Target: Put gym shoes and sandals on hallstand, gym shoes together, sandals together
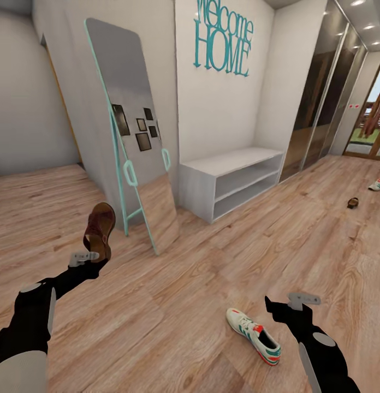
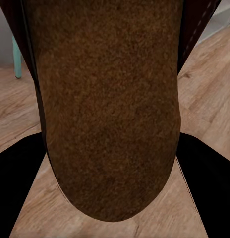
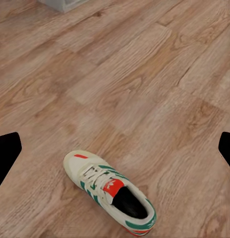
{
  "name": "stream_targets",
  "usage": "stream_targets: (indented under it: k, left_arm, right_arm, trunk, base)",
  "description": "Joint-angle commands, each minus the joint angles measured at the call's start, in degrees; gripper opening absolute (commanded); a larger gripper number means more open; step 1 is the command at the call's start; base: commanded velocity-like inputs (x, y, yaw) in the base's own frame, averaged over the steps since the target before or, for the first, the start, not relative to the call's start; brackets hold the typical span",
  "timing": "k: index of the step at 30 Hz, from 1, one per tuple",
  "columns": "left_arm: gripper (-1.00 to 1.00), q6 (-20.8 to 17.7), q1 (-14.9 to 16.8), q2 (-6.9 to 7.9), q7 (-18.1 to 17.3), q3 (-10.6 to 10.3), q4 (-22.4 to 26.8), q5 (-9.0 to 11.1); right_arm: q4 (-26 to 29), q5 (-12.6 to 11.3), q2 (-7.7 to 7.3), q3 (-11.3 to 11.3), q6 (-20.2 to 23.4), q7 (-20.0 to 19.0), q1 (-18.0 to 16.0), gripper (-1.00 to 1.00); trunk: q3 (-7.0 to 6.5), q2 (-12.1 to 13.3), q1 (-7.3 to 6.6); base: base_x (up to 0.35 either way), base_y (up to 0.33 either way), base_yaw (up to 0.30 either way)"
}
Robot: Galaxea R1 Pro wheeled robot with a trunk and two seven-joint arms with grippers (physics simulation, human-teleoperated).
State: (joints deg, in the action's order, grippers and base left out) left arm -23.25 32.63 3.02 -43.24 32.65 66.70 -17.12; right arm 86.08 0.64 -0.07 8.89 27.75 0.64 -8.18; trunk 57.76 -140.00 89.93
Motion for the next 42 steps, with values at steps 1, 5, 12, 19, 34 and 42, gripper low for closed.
stream_targets:
  k: [1,5,12,19,34,42]
  left_arm:
    - [-1.00,-0.39,0.07,-0.04,-0.45,0.14,0.10,-0.28]
    - [-1.00,-0.39,0.09,-0.04,-0.45,0.14,0.10,-0.28]
    - [-1.00,-0.39,0.09,-0.04,-0.45,0.14,0.10,-0.28]
    - [-1.00,-0.39,0.11,-0.04,-0.45,0.14,0.10,-0.28]
    - [-1.00,-0.39,0.10,-0.04,-0.45,0.14,0.10,-0.28]
    - [-1.00,-0.38,0.12,-0.04,-0.45,0.14,0.10,-0.28]
  right_arm:
    - [0.05,0.06,-0.01,-0.01,0.29,0.07,-0.02,1.00]
    - [0.01,0.11,0.03,-0.01,0.29,0.07,-0.01,1.00]
    - [0.01,0.10,0.01,0.06,0.29,0.07,0.00,1.00]
    - [0.05,0.14,-0.01,0.05,0.29,0.15,0.00,1.00]
    - [0.05,0.15,-0.02,0.07,0.29,0.15,0.00,1.00]
    - [0.05,0.15,0.07,-0.05,0.29,0.15,-0.01,1.00]
  trunk:
    - [0.05,-0.03,-0.01]
    - [0.05,-0.03,-0.01]
    - [0.05,-0.03,-0.01]
    - [0.05,-0.03,-0.01]
    - [0.05,-0.03,-0.01]
    - [0.05,-0.03,-0.01]
  base:
    - [0.000,-0.339,0.042]
    - [0.000,-0.205,0.015]
    - [0.000,-0.029,0.002]
    - [0.000,-0.016,0.000]
    - [0.000,-0.103,0.127]
    - [0.018,-0.110,0.021]
